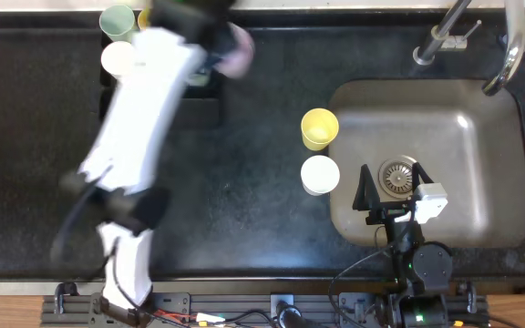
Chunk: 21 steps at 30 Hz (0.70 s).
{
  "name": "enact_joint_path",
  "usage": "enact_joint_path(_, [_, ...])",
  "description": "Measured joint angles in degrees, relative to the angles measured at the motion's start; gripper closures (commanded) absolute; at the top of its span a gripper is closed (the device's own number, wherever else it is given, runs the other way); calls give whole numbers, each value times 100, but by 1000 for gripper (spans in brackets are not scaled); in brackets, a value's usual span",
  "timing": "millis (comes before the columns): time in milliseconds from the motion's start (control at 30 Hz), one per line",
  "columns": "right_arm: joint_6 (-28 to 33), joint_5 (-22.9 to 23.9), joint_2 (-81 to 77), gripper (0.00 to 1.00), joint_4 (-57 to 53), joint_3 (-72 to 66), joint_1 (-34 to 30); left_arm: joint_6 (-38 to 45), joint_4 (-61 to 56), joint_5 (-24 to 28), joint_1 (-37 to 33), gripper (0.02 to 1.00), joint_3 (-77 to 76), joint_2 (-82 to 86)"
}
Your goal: Store Cups
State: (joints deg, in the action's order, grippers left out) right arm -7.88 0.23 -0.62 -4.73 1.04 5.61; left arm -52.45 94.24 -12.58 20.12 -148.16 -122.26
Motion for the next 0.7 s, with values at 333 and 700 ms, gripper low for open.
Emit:
enact_joint_path(333, [2,0,0,3,0,0,0,-144,-1646,219,-2221,982,3827,1856])
enact_joint_path(700, [0,0,0,3,0,0,0,-144,-2529,623,-2675,982,5447,1921])
